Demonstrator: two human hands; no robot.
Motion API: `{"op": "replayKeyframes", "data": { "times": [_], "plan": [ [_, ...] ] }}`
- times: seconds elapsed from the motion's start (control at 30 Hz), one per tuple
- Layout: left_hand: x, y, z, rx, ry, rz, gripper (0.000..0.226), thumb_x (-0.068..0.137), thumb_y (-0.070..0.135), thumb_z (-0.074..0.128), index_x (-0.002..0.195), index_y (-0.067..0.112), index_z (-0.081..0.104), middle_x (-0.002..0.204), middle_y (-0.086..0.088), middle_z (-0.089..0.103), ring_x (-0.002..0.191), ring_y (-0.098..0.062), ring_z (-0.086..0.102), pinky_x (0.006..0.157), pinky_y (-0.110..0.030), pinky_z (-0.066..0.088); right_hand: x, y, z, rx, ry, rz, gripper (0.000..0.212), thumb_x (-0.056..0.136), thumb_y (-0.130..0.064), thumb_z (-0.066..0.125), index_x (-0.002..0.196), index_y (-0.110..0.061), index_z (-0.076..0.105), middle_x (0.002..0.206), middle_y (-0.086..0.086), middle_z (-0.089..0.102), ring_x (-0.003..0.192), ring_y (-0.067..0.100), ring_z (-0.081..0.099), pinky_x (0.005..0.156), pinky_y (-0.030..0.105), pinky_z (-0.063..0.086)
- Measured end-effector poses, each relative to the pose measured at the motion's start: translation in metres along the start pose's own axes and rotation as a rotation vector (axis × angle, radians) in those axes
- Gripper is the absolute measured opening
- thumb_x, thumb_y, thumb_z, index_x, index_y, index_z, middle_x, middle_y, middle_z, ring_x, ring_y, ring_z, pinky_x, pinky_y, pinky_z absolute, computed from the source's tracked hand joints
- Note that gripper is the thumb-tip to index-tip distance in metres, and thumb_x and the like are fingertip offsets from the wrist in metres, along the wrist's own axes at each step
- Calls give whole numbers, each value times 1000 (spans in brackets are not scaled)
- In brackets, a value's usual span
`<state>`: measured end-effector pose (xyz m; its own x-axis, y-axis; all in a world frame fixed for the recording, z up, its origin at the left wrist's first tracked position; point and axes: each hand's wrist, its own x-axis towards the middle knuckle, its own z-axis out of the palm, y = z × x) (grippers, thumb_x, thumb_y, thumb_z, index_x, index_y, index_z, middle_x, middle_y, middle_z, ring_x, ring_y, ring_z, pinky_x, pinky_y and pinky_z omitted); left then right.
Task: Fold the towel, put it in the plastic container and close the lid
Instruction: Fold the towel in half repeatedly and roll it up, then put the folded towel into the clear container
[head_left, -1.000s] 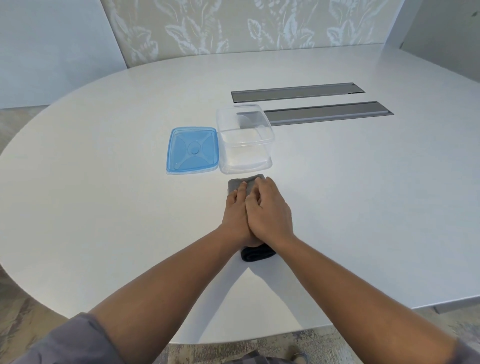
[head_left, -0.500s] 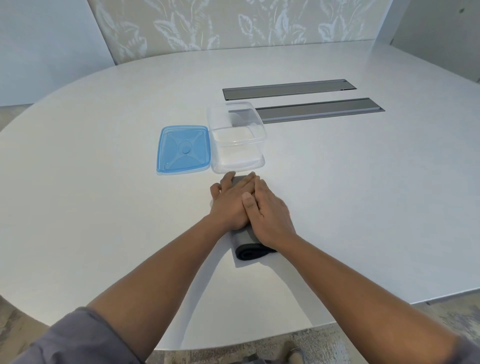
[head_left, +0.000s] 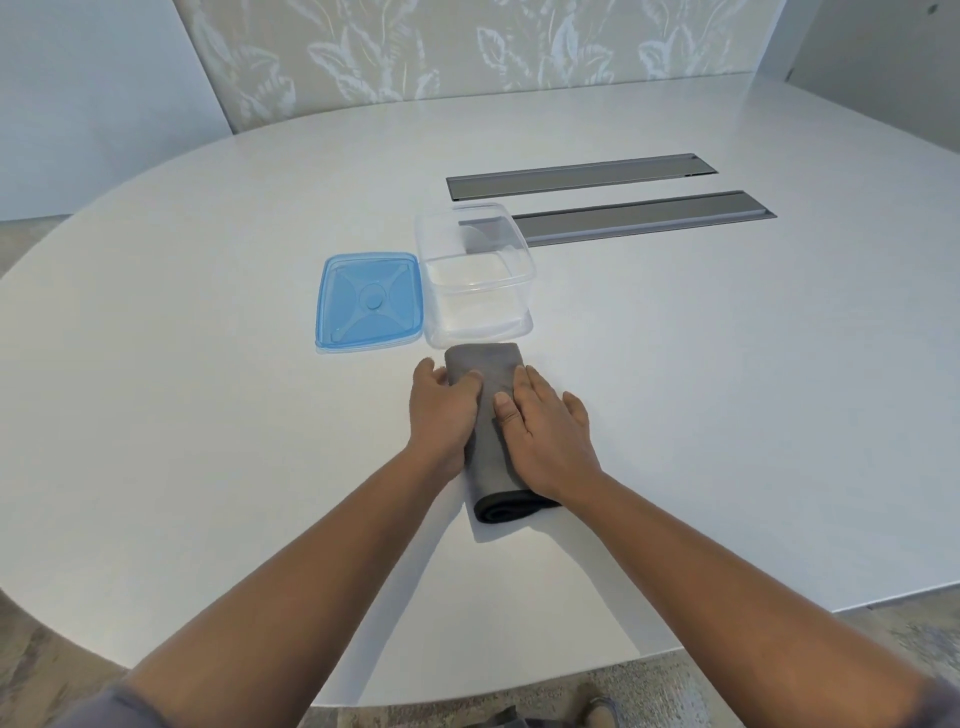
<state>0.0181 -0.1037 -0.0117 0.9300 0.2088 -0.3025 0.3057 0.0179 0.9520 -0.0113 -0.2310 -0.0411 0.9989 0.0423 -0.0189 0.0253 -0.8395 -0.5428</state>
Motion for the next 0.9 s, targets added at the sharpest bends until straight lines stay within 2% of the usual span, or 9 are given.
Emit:
{"op": "replayKeyframes", "data": {
  "times": [0.07,0.17,0.33,0.4,0.47,0.53,0.57,0.77,0.9],
  "plan": [
    [3,5,-3,-52,-53,-101,45,95,20,69,134,7,53,109,0,68,85,-10,67,60,-22,53,1,0,2,54,54,-11,62,108,-50,18,156,-15,36,161,2,41,148,19,36,126,51,16],
    [5,10,-7,-46,-232,-182,35,88,20,78,118,9,63,104,-8,75,86,-19,73,63,-29,59,6,-2,5,168,178,-32,48,106,-46,22,130,-15,49,125,-2,60,112,20,57,107,52,40],
    [14,12,-13,-84,-363,-114,51,84,12,83,129,11,58,115,-9,75,100,-24,75,77,-36,63,14,-10,1,431,219,61,61,108,-47,32,159,-14,30,158,3,45,141,23,45,116,50,37],
    [18,17,-16,-135,-380,-69,51,85,10,81,130,12,57,117,-8,75,101,-24,75,80,-38,63,20,-15,-8,585,207,188,70,104,-57,37,159,-12,30,153,6,50,138,25,49,115,49,40],
    [24,27,-18,-183,-392,-22,53,86,9,81,132,12,56,121,-9,74,106,-27,74,83,-40,63,30,-23,-22,701,209,267,58,98,-64,44,126,-16,61,116,3,70,110,26,65,97,48,53],
    [34,42,-19,-214,-400,38,54,86,7,80,134,8,55,123,-12,73,110,-31,72,83,-40,62,42,-34,-39,765,225,278,57,88,-69,47,81,-15,65,86,7,73,88,32,70,82,51,58],
    [39,51,-19,-220,-402,67,55,85,7,80,134,6,54,124,-14,72,110,-32,72,83,-40,61,50,-40,-47,794,228,276,59,84,-68,48,74,-11,63,83,10,74,85,34,71,79,53,58],
    [76,119,-9,-253,-379,173,42,90,2,74,127,5,55,119,-12,72,96,-22,74,78,-35,61,113,-70,-105,903,233,139,28,88,-35,52,70,-17,63,76,6,67,73,24,62,69,42,51],
    [114,157,4,-241,-317,243,47,87,6,78,128,4,55,119,-12,73,98,-24,75,82,-39,62,169,-75,-132,885,169,58,24,94,-32,53,80,-17,65,86,7,70,78,23,65,73,39,52]
  ]
}}
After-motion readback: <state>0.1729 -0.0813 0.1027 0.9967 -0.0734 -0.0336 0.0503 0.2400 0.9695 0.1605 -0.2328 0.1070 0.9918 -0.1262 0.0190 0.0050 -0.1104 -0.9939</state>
